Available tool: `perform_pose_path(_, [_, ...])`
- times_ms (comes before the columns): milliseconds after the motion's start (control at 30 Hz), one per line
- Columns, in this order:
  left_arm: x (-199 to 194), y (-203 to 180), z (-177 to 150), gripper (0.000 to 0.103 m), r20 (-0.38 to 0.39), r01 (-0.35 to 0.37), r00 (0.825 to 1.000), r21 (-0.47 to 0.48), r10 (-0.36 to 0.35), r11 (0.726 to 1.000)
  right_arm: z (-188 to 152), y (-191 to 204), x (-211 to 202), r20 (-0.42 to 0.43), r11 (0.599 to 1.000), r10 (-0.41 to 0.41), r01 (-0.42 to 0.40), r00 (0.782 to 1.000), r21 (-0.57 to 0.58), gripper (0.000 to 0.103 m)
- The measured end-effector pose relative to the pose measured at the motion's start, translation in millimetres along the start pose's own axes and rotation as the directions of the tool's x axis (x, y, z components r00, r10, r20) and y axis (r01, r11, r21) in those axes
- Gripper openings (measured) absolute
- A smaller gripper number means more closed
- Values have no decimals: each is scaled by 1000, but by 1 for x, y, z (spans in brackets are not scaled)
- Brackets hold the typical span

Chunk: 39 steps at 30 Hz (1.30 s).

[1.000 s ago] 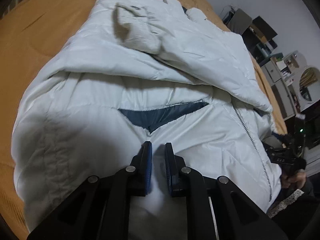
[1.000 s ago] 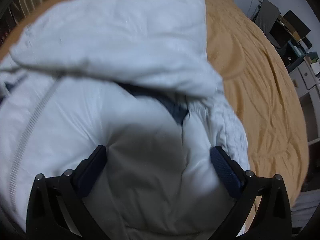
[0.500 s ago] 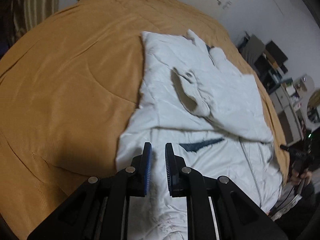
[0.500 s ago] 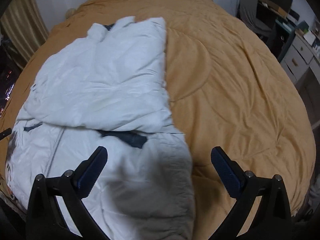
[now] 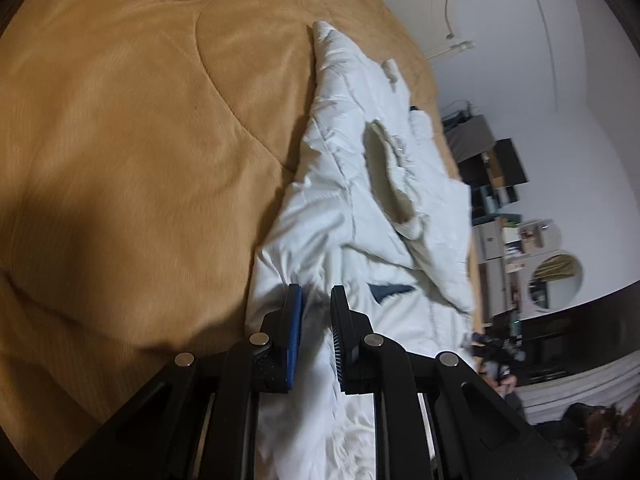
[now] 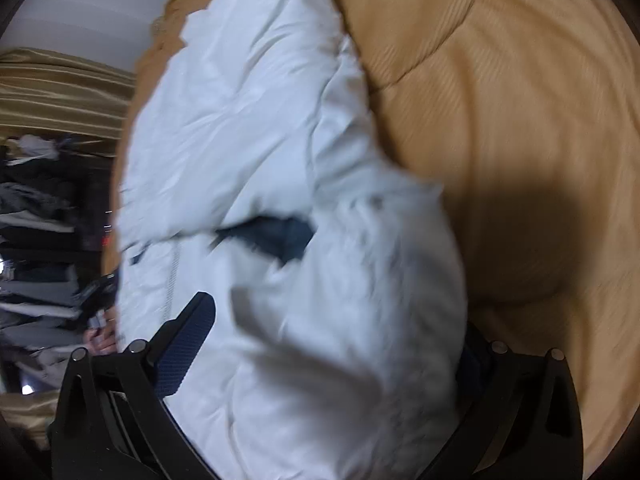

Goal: Fold large clothes

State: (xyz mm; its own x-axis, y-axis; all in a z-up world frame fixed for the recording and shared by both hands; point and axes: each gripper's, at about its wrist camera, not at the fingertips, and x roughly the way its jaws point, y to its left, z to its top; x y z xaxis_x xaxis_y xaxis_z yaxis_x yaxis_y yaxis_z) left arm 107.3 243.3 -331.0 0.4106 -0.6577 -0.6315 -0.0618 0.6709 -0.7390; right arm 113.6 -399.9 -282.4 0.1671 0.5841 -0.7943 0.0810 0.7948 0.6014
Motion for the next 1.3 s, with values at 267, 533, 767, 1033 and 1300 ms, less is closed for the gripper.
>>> perform_pose_path(267, [-4,-14,-22,80,-29,88,996,31,-87,996,-36,6,-6,-25,996,70,-71,997,-48,103])
perform_pose_path(533, [-25,-37,-24,81,28,-146,989,187,143,971,-49,7,-18,-39,991,111,-114,993,-64,103])
perform_pose_path(767, [17,-7,14,83,-11,-176,984,-14,176,984,-39,6,-9,-26,996,85,-86,996,-35,103])
perform_pose_path(1033, [36,-26,-41,85,-244,5,970,108,21,994,-42,3,-14,-1,995,90,-90,996,-38,103])
perform_pose_path(1300, [44,-59,-43,25,-246,-272,913,232,327,934,-48,19,-23,24,989,-95,98,995,-115,38])
